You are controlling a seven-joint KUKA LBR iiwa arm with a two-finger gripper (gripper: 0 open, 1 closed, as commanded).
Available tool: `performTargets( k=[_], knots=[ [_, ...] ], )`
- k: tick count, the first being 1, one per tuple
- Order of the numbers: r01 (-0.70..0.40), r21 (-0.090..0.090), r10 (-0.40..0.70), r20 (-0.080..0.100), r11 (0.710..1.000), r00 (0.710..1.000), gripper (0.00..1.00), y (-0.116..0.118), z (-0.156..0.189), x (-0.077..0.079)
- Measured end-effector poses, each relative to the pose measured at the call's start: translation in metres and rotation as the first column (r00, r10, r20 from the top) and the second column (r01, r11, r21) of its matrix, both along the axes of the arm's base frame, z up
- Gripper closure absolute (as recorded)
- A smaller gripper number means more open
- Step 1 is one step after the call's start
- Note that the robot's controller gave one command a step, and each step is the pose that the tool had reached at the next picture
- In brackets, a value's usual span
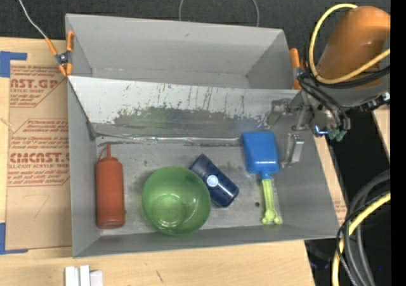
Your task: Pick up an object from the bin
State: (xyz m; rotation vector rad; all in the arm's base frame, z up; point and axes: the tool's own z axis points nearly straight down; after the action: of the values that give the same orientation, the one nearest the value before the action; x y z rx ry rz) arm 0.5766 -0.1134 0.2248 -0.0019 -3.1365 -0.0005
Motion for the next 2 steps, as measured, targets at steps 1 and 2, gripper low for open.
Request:
performTargets(
  k=[1,2],
  knots=[
    [-0.002,-0.001,0.002,0.008,1.0,1.0,0.0,0.001,0.005,0.001],
    [-0.065,0.0,0.065,0.001,0.998,0.998,0.0,0.008,-0.087,-0.062]
  ],
)
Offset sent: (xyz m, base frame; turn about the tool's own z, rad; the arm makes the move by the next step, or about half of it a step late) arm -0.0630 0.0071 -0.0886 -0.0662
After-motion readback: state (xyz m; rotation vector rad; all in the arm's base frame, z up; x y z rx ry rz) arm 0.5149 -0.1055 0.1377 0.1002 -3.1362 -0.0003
